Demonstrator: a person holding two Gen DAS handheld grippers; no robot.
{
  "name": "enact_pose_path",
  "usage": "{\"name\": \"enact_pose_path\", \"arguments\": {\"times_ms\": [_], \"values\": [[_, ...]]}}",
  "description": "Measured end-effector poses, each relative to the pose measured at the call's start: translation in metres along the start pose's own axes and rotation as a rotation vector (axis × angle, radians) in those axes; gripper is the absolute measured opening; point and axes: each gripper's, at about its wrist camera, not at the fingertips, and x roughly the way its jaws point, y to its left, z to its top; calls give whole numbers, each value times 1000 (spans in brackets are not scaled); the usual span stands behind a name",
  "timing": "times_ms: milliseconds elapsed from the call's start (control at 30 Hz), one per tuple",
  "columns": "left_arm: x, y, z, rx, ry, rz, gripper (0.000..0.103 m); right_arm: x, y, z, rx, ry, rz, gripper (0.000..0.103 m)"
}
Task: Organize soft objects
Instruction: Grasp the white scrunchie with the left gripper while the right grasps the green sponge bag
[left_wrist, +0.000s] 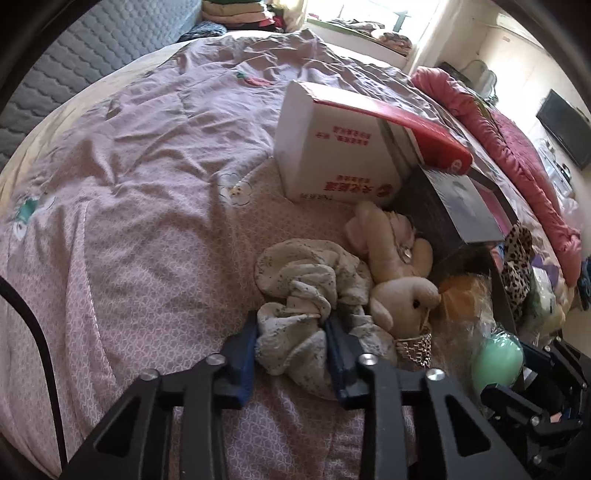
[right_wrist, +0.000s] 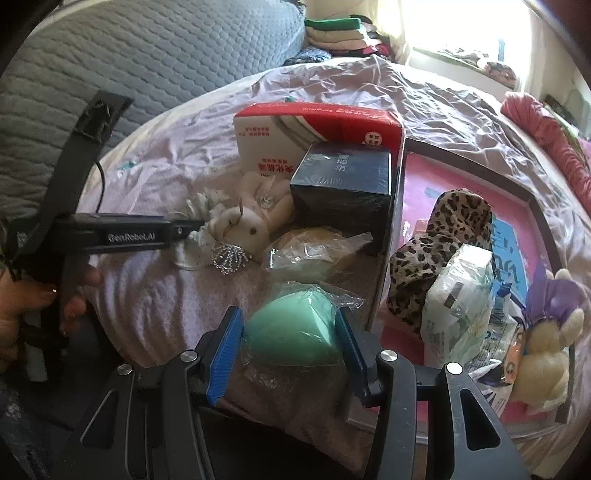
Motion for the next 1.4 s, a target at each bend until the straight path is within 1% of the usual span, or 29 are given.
{"name": "enact_pose_path", "arguments": {"times_ms": [33,100,200,300,433,700,1000,1133,1400], "values": [[0,0,0,5,1,4,25,-2,2,-3,1,-3,-1,54],[0,1,-1,11,2,9,17,-4,3,-3,2,-4,-4,54],[-5,5,-1,0,-13,-2,14,-6,2,-2,5,-9,-14,54],[-12,5,-1,3,-40,-6,13,-9,3,-2,1,-16,-19,54],[-28,-1,0,31,-94,-3,13,-14,7,0,-10,-28,-31,54],[-55,-6,-1,49,-164,29,13,-28,8,5,-6,-66,-25,54],[-78,-6,0,32,-229,63,13,-46,6,10,9,-121,-27,54],[-87,-10,-1,26,-243,74,13,-54,1,11,22,-145,-34,54],[-112,-33,0,60,-287,53,13,-77,-18,11,82,-202,-57,54]]}}
